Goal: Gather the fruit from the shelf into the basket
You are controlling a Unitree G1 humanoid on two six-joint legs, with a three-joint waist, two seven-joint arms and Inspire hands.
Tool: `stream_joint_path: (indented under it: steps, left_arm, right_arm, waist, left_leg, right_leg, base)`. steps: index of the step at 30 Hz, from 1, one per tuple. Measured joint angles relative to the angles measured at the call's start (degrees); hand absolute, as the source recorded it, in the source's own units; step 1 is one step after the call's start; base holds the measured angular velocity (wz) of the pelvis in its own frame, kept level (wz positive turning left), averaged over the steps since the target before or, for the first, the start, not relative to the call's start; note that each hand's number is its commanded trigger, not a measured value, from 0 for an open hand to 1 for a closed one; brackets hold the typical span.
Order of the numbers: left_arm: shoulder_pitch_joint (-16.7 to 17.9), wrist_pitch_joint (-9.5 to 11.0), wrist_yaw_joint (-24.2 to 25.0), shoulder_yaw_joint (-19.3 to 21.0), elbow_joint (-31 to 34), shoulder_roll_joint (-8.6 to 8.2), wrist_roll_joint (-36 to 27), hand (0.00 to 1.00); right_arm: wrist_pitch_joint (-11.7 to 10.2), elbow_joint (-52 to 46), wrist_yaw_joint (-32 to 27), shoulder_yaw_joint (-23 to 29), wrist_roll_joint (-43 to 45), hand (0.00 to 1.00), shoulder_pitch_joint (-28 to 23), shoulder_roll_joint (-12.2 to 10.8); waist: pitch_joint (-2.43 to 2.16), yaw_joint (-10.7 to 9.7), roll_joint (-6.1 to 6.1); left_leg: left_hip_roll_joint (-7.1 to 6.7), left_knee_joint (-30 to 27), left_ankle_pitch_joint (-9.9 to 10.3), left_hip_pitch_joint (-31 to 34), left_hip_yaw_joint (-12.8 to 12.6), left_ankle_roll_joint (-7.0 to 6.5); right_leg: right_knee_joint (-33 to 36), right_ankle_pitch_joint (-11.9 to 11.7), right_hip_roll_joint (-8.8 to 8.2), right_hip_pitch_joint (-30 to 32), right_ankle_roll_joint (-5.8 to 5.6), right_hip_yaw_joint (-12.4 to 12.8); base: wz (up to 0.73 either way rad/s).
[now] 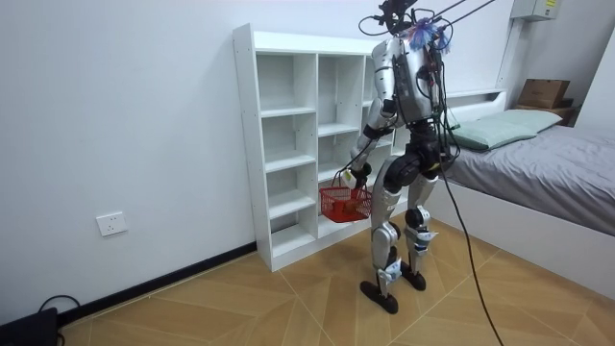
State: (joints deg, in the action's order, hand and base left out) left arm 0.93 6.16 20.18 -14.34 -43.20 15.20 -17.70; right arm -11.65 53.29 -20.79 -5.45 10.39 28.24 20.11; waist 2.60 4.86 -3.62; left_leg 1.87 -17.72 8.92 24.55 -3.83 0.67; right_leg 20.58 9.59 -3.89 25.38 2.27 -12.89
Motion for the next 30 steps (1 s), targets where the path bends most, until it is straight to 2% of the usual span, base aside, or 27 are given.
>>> stream_joint_path:
  steps: [15, 26, 30]
  left_arm:
    - [-1.4, -1.3, 0.0, -0.1, 0.1, 0.00, 2.2, 1.00]
    - [-1.5, -1.7, -1.9, -1.7, -0.5, -0.01, 2.2, 1.00]
    - [-1.4, -2.0, -2.3, -2.5, -0.8, 0.00, 2.2, 1.00]
  right_arm:
    - [1.7, -0.1, -0.7, 0.0, 1.2, 0.00, 1.1, 0.2]
    - [1.8, 0.6, -0.7, -0.1, 1.2, 0.00, 1.1, 0.2]
    - [1.8, 0.8, -0.1, -1.8, 1.1, 0.00, 1.1, 0.2]
  waist:
    - [-0.01, 0.1, -0.34]
    - [0.01, 0.2, -0.31]
    - [0.05, 0.2, -0.25]
  left_leg:
    - [-0.09, -0.2, -0.2, 0.9, 0.0, -0.09]
    - [-0.08, -0.1, -0.4, 0.9, 0.1, -0.04]
    - [-0.02, -0.1, -0.5, 0.9, 0.1, 0.02]
  right_leg:
    - [0.2, -0.1, -0.03, 0.9, 0.07, 0.1]
    - [0.1, -0.2, -0.01, 0.9, 0.17, 0.1]
    - [0.1, -0.2, -0.02, 0.9, 0.23, 0.1]
  base:
    - [0.00]
    - [0.00]
    - [0.00]
